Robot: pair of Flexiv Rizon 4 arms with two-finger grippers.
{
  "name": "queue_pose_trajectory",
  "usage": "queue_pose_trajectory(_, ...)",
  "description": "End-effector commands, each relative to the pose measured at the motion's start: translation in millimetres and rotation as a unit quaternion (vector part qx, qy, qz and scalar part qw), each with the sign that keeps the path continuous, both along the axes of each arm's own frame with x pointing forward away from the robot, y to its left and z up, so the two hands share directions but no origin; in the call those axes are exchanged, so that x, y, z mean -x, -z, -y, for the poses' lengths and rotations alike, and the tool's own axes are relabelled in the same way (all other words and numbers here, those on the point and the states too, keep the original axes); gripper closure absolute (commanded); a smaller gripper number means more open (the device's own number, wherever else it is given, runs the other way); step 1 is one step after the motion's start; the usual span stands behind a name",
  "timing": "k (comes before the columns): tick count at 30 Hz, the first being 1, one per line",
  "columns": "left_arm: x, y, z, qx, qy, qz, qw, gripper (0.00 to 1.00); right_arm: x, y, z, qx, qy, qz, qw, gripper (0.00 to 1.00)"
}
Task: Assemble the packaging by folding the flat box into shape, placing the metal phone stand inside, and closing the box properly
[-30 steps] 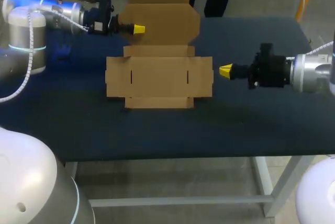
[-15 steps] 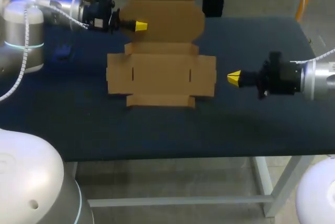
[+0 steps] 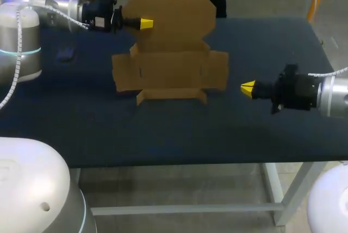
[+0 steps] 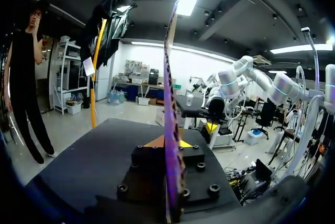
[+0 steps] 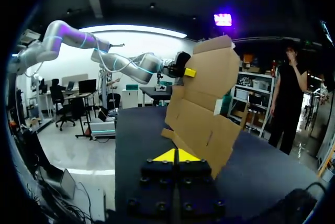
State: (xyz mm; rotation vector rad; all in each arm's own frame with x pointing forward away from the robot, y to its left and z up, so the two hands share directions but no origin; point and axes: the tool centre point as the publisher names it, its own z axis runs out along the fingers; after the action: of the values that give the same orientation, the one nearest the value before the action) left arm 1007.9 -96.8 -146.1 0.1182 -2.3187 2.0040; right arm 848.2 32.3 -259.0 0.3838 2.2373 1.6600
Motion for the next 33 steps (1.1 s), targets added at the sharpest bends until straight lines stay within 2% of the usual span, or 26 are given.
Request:
queue_pose_trajectory(1, 12.8, -7.9, 0.4, -0.008, -0.037, 0.004, 0.999, 1.0, 12.6, -2.3, 3.9, 0.001, 0.007, 0.006, 1.0, 1.0)
queue_pose_trajectory(9, 24.6, -12.8, 1.7, -0.004, -0.021, -0.017, 1.0, 1.0, 26.8, 2.6, 5.4, 0.009, 0.002, 0.01, 1.0, 1.0)
queue_pose_trajectory(13, 28.4, -9.1, 2.8, -0.011, -0.014, -0.02, 1.0, 1.0, 30.8, 5.7, 3.6, 0.011, 0.0, 0.01, 1.0, 1.0)
queue_pose_trajectory(21, 20.1, 3.8, 5.2, -0.011, 0.034, -0.03, 0.999, 1.0, 33.6, 11.5, -6.1, 0.024, 0.004, 0.009, 1.0, 1.0)
queue_pose_trajectory(33, 10.9, 15.6, 0.7, -0.005, 0.042, -0.03, 0.999, 1.0, 32.6, 16.9, -18.7, 0.029, 0.017, 0.006, 0.999, 1.0)
